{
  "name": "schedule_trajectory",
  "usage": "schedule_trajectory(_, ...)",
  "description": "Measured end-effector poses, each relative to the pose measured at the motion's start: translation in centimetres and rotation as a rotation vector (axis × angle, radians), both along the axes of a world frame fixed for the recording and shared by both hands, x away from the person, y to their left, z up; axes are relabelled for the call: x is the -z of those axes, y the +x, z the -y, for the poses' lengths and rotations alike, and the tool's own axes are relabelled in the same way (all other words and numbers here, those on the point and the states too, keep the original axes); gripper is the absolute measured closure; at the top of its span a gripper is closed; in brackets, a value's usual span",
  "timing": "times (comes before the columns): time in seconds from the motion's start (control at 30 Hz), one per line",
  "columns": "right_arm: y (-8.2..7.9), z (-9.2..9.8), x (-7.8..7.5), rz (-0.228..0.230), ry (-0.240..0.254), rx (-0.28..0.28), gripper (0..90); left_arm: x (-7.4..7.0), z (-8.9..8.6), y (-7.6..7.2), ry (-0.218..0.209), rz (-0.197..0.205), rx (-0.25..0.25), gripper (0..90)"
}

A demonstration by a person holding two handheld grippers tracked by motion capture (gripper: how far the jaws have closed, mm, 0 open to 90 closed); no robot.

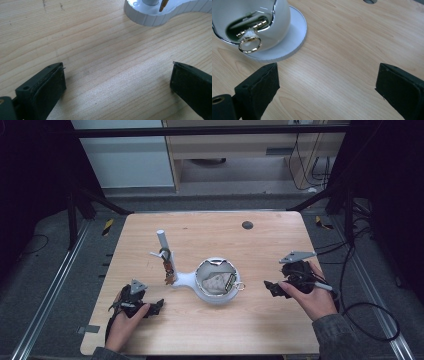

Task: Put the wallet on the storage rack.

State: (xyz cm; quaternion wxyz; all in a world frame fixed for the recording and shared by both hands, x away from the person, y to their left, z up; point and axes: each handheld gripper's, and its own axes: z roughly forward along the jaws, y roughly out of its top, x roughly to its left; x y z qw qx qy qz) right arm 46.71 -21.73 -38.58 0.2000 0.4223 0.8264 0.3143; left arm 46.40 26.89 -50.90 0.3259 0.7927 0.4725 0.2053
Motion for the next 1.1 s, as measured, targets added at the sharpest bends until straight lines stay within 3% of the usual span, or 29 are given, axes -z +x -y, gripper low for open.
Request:
schedule_trajectory(0.43, -0.7, 2.7, 3.1, -0.027, 0.048, 0.097, 5.0, 0.0, 0.0, 0.0, 0.0, 0.0, 0.001, 0.0)
schedule_trajectory(0.67, -0.7, 3.3, 4.5, -0.055, 0.064, 0.116, 5.2, 0.0, 0.0, 0.0, 0.001, 0.0, 0.001, 0.0)
schedule_trajectory(1.1, -0.3, 3.5, 7.2, -0.095, 0.051, 0.134, 5.8, 0.0, 0.0, 0.0, 0.0, 0.0, 0.0, 0.0)
